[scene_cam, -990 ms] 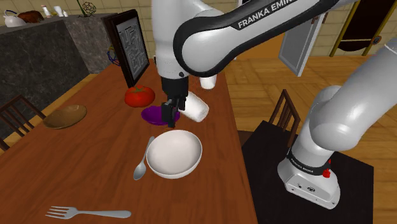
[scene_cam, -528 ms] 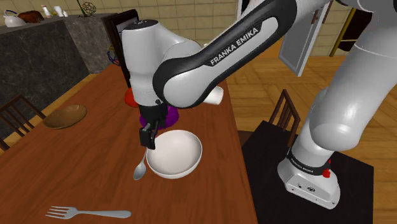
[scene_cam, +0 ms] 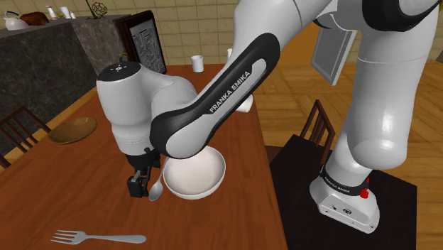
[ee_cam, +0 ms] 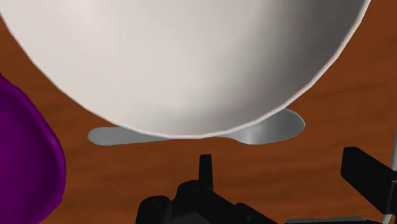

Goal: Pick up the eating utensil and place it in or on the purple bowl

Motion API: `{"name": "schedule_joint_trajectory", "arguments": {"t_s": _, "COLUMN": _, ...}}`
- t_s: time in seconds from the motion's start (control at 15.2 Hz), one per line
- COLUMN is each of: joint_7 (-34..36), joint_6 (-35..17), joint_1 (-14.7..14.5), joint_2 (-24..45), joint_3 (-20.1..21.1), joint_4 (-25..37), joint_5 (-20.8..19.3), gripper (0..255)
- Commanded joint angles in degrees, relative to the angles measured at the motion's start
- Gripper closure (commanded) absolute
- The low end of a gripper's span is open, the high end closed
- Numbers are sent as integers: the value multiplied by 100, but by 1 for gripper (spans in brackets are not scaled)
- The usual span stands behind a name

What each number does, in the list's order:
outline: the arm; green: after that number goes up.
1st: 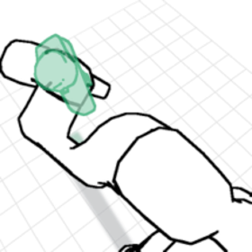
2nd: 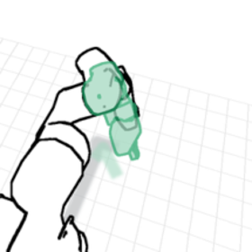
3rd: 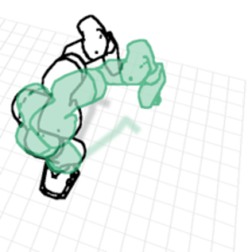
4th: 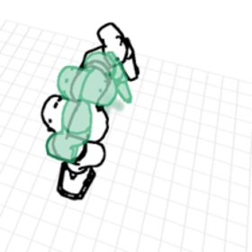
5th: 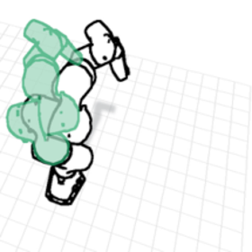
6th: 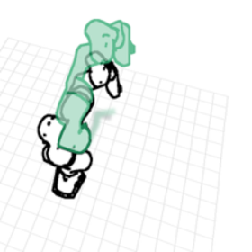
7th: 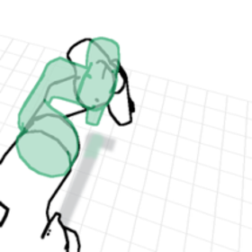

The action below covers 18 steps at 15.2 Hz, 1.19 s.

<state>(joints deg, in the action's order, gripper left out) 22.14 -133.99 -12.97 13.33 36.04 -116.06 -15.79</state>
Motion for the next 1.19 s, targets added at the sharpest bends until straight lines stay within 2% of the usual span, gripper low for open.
{"name": "schedule_joint_trajectory", "arguments": {"t_s": 0.0, "joint_7": 158, "joint_6": -27, "joint_1": -162, "joint_2": 324, "joint_3": -56, "joint_4": 239, "joint_5": -296, "gripper": 0}}
{"name": "schedule_joint_trajectory", "arguments": {"t_s": 0.46, "joint_7": 419, "joint_6": -408, "joint_1": -325, "joint_2": 780, "joint_3": -269, "joint_4": 224, "joint_5": -703, "gripper": 0}}
{"name": "schedule_joint_trajectory", "arguments": {"t_s": 0.99, "joint_7": 418, "joint_6": -408, "joint_1": -326, "joint_2": 779, "joint_3": -270, "joint_4": 224, "joint_5": -702, "gripper": 0}}
{"name": "schedule_joint_trajectory", "arguments": {"t_s": 1.06, "joint_7": 418, "joint_6": -408, "joint_1": -326, "joint_2": 779, "joint_3": -270, "joint_4": 224, "joint_5": -702, "gripper": 255}}
{"name": "schedule_joint_trajectory", "arguments": {"t_s": 1.12, "joint_7": 418, "joint_6": -408, "joint_1": -326, "joint_2": 779, "joint_3": -270, "joint_4": 224, "joint_5": -702, "gripper": 255}}
